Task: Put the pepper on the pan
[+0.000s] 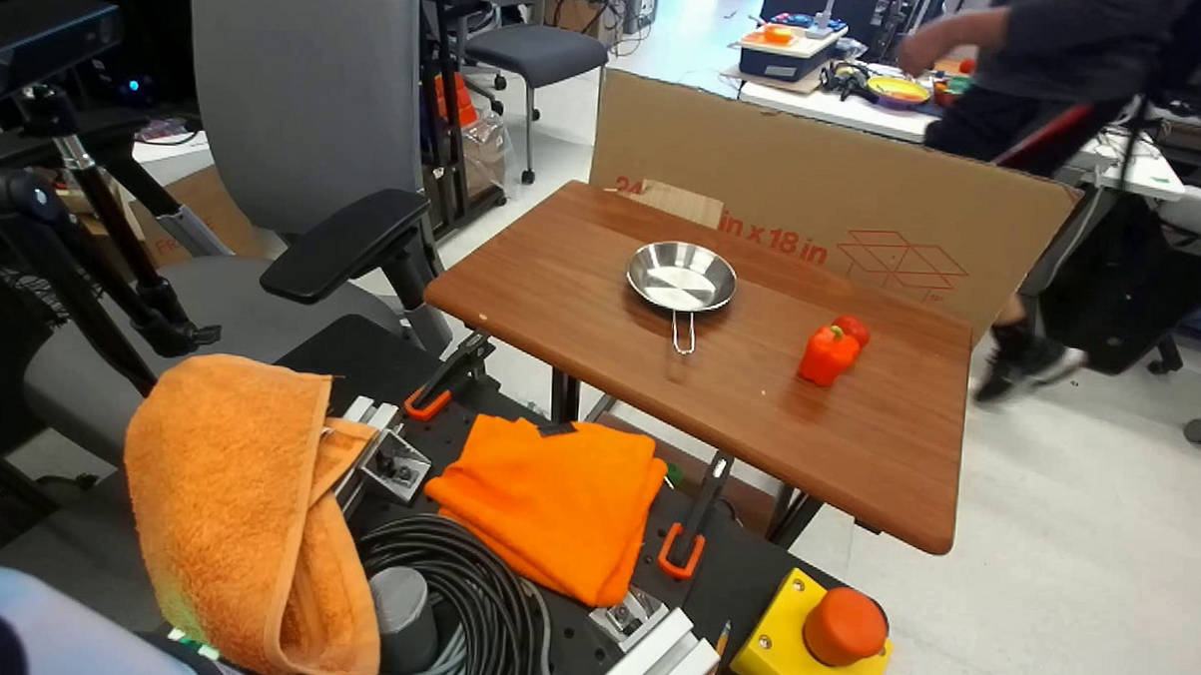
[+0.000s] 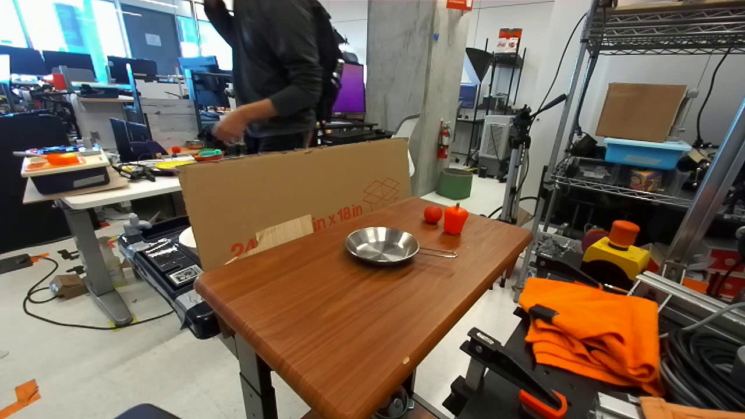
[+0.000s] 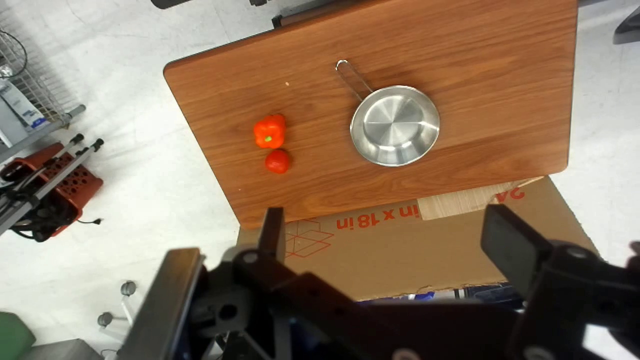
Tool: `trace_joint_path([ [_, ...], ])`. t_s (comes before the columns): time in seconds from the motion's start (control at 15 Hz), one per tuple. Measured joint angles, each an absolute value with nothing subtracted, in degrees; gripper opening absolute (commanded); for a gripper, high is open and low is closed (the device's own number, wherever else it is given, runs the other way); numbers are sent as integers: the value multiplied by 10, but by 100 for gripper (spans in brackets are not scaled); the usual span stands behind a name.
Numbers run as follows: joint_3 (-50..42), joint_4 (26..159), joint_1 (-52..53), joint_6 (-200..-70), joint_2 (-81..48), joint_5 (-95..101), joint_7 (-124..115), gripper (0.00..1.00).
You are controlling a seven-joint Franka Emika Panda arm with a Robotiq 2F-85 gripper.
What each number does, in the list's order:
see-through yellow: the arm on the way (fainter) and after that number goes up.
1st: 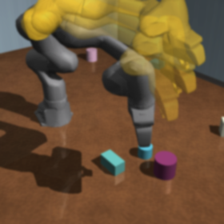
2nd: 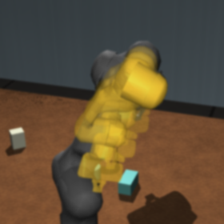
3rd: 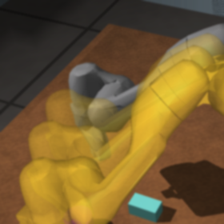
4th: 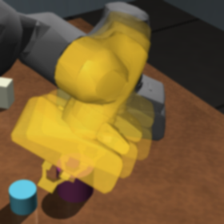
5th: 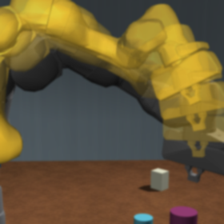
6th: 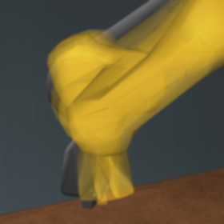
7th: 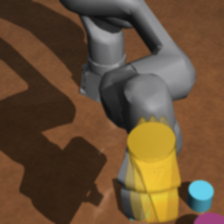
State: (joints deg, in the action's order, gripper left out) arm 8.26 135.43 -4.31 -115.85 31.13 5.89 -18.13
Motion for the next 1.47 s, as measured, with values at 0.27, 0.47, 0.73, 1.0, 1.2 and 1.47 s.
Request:
trace_joint_path([
  [0.27, 83, 1354, -43, -1159, 311, 59, -181, 100],
  [0.47, 82, 1356, -42, -1159, 311, 59, -181, 100],
  [0.73, 79, 1356, -33, -1158, 311, 57, -168, 100],
  [1.0, 66, 1358, -18, -1156, 310, 45, -131, 100],
  [1.2, 55, 1360, -7, -1154, 310, 34, -95, 100],
  [1.47, 49, 1365, -4, -1153, 310, 30, -74, 100],
])
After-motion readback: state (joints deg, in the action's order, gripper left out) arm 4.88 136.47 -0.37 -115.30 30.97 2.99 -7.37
